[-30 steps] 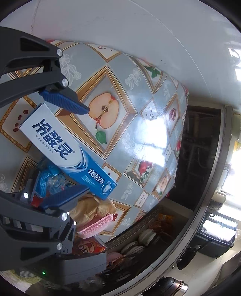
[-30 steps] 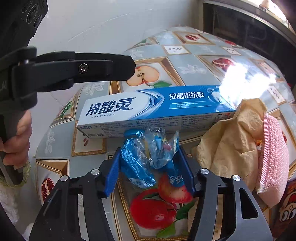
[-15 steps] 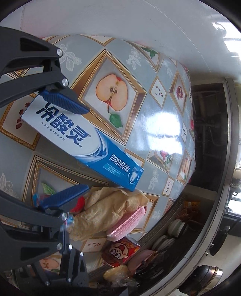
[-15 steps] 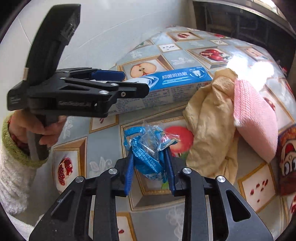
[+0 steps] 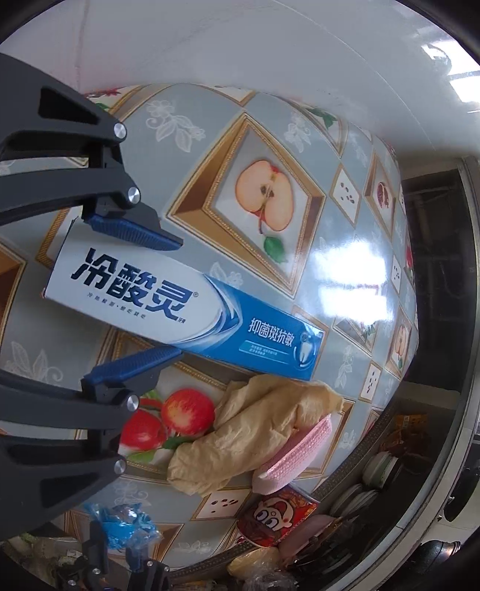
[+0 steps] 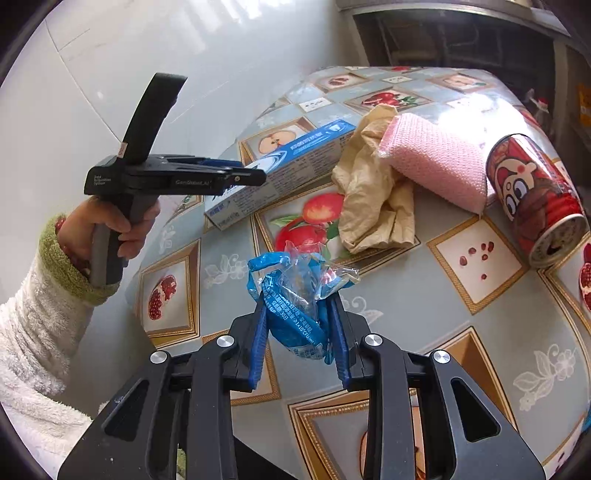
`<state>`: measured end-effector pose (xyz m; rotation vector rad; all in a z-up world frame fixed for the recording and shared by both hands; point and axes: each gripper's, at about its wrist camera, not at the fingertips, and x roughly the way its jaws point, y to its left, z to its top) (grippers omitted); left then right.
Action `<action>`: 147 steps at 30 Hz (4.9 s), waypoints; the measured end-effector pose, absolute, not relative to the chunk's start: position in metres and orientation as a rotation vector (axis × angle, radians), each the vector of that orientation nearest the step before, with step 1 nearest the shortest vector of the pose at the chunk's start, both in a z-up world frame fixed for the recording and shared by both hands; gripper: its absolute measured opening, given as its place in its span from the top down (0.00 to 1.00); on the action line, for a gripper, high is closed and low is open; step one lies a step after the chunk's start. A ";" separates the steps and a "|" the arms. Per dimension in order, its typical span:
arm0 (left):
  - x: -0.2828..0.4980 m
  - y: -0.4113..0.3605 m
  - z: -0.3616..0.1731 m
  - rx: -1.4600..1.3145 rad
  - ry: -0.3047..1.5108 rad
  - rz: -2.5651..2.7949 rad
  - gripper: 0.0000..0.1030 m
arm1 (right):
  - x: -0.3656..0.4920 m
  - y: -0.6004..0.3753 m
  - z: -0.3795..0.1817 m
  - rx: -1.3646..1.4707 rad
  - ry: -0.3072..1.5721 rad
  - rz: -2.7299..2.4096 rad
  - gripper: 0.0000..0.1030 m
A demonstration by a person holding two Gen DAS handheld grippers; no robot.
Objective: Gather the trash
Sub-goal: 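Grasp the blue candy wrappers with the right tool while the left tool grasps the toothpaste box, then lift the wrappers and toothpaste box off the table with both tools, then carry the wrappers and toothpaste box to the blue wastebasket and open both tools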
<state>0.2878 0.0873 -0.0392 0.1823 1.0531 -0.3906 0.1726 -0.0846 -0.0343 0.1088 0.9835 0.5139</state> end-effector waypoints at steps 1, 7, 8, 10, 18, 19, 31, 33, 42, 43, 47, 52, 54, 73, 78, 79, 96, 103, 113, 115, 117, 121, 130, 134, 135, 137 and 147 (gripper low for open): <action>0.281 0.089 -0.039 0.165 1.061 -0.385 0.50 | 0.171 -0.087 -0.034 0.108 0.977 0.506 0.72; 0.220 0.094 -0.038 0.039 1.112 -0.407 0.55 | 0.161 -0.102 -0.033 0.097 0.953 0.467 0.72; 0.209 0.095 -0.040 0.005 1.138 -0.418 0.55 | 0.160 -0.105 -0.034 0.102 0.956 0.461 0.72; 0.186 0.093 -0.043 -0.042 1.181 -0.449 0.55 | 0.159 -0.110 -0.039 0.109 0.965 0.445 0.72; 0.160 0.076 -0.024 -0.048 1.113 -0.544 0.33 | 0.156 -0.132 -0.049 0.144 0.990 0.371 0.72; 0.166 0.073 -0.024 -0.034 1.106 -0.523 0.33 | 0.156 -0.133 -0.048 0.150 0.987 0.366 0.72; 0.229 0.054 -0.045 -0.026 1.077 -0.411 0.36 | 0.159 -0.130 -0.052 0.153 0.976 0.312 0.72; 0.230 0.054 -0.048 -0.020 1.076 -0.394 0.41 | 0.161 -0.127 -0.053 0.149 0.973 0.309 0.72; 0.234 0.056 -0.055 -0.056 1.079 -0.392 0.53 | 0.158 -0.130 -0.055 0.167 0.969 0.261 0.72; 0.234 0.057 -0.055 -0.062 1.078 -0.390 0.53 | 0.157 -0.130 -0.056 0.171 0.969 0.255 0.72; 0.230 0.060 -0.055 -0.079 1.068 -0.385 0.53 | 0.155 -0.134 -0.057 0.186 0.969 0.242 0.72; 0.224 0.065 -0.050 -0.105 1.043 -0.384 0.54 | 0.153 -0.136 -0.055 0.186 0.967 0.230 0.72; 0.222 0.066 -0.046 -0.109 1.028 -0.386 0.54 | 0.152 -0.137 -0.054 0.192 0.963 0.228 0.72; 0.194 0.052 -0.024 -0.085 0.917 -0.410 0.55 | 0.150 -0.144 -0.053 0.218 0.955 0.210 0.72; 0.187 0.044 -0.018 -0.042 0.887 -0.409 0.55 | 0.151 -0.147 -0.054 0.234 0.955 0.210 0.72; 0.186 0.043 -0.017 -0.037 0.882 -0.412 0.55 | 0.151 -0.147 -0.054 0.235 0.955 0.211 0.72; 0.179 0.037 -0.007 0.008 0.826 -0.401 0.55 | 0.150 -0.142 -0.048 0.222 0.949 0.207 0.72; 0.173 0.040 -0.001 0.018 0.799 -0.388 0.56 | 0.146 -0.140 -0.044 0.215 0.941 0.208 0.72; 0.164 0.042 0.008 0.011 0.769 -0.386 0.56 | 0.139 -0.143 -0.034 0.216 0.916 0.207 0.72; 0.163 0.042 0.012 0.009 0.760 -0.391 0.56 | 0.136 -0.144 -0.031 0.220 0.908 0.204 0.72; 0.161 0.041 0.016 0.005 0.750 -0.399 0.56 | 0.133 -0.147 -0.026 0.224 0.897 0.200 0.72; 0.156 0.038 0.027 -0.011 0.718 -0.432 0.56 | 0.124 -0.153 -0.019 0.237 0.876 0.179 0.72; 0.152 -0.001 0.054 -0.008 0.672 -0.579 0.56 | 0.096 -0.183 -0.003 0.311 0.797 0.111 0.72; 0.152 -0.032 0.066 0.001 0.663 -0.667 0.56 | 0.081 -0.208 0.005 0.343 0.765 0.061 0.72; 0.152 -0.039 0.068 0.001 0.665 -0.689 0.56 | 0.077 -0.215 0.007 0.350 0.756 0.047 0.72; 0.152 -0.059 0.073 0.005 0.668 -0.741 0.56 | 0.069 -0.229 0.010 0.363 0.741 0.014 0.72; 0.150 -0.168 0.080 0.050 0.720 -0.960 0.56 | 0.027 -0.299 0.010 0.460 0.677 -0.173 0.72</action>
